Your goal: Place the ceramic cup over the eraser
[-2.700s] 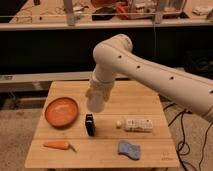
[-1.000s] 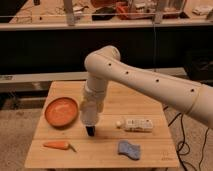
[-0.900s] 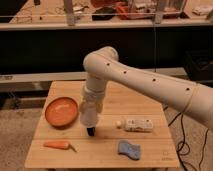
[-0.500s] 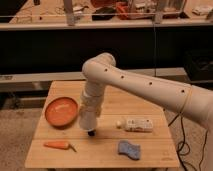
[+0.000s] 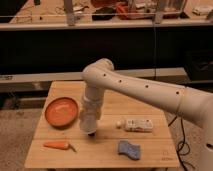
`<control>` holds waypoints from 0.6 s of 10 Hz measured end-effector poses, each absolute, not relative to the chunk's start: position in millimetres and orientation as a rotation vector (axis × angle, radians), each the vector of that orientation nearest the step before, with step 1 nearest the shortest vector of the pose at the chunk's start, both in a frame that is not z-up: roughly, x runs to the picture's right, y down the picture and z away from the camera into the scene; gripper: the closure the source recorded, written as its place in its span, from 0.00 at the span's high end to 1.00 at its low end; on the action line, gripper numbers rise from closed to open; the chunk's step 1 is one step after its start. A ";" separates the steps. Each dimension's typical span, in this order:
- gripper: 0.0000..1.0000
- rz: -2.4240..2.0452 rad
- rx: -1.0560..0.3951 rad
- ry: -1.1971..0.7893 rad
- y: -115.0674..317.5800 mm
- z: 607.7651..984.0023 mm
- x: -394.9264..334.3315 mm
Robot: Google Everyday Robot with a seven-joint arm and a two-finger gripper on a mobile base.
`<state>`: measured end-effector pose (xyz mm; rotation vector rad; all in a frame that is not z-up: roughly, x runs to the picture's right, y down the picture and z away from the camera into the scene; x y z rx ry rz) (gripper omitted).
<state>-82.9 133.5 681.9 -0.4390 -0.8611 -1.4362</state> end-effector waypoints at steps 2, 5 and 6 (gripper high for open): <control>0.00 -1.441 -0.443 -0.865 137.0 685.2 -85.1; 0.03 -1.442 -0.447 -0.869 139.8 689.0 -85.9; 0.08 -1.445 -0.448 -0.871 140.5 689.7 -87.3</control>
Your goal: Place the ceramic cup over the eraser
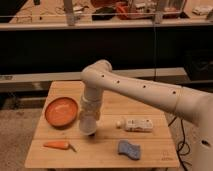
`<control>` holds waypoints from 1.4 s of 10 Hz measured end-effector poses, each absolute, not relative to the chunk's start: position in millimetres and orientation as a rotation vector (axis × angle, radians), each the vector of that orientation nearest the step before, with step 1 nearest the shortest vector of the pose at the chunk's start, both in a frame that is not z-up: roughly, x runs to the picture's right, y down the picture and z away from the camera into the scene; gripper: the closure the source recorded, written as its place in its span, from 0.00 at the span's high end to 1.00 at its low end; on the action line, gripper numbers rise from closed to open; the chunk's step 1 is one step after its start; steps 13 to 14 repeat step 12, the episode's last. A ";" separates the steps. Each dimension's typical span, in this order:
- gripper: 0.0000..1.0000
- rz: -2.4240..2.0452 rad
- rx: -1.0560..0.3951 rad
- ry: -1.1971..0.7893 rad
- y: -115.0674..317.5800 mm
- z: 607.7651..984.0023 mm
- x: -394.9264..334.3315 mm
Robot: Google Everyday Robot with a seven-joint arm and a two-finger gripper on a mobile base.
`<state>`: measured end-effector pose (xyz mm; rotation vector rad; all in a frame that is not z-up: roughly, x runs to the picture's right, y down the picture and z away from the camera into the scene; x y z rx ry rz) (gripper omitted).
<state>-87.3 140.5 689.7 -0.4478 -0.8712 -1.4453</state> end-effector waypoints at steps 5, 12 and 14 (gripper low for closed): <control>0.60 -1.452 -0.452 -0.880 143.8 693.1 -90.0; 0.80 -1.459 -0.454 -0.886 146.7 696.0 -92.1; 0.80 -1.459 -0.454 -0.886 146.7 696.0 -92.1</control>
